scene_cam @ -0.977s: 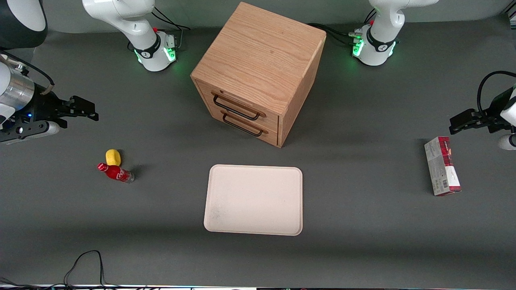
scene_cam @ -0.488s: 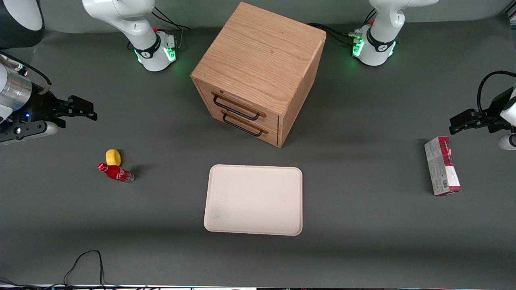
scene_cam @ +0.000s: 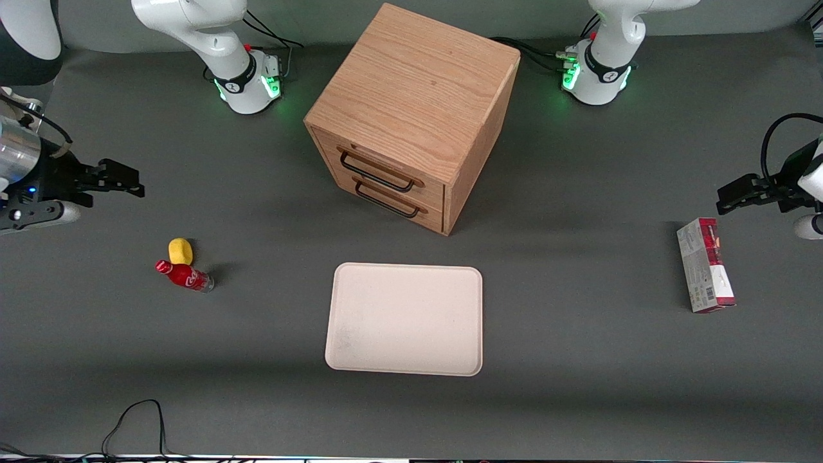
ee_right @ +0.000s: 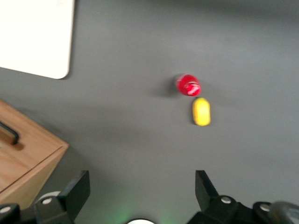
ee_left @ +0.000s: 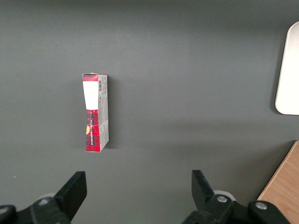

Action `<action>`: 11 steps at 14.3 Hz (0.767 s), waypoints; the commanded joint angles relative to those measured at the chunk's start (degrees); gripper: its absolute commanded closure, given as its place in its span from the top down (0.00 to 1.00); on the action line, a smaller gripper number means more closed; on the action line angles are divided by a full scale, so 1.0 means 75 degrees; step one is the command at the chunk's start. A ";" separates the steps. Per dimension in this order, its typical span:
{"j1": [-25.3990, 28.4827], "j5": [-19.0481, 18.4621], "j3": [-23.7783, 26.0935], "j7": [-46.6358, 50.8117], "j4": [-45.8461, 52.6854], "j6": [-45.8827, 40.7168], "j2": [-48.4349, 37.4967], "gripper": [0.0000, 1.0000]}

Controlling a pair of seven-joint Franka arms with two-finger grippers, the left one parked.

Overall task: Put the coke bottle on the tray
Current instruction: 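Move the open right gripper toward the red Coca-Cola bottle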

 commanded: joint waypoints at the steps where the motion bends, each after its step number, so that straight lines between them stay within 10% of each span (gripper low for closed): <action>1: -0.0080 -0.0312 -0.0338 -0.0350 0.1086 -0.0248 0.0810 1.00; 11: -0.0127 -0.0230 -0.0914 -0.1455 0.2039 -0.0787 0.1516 1.00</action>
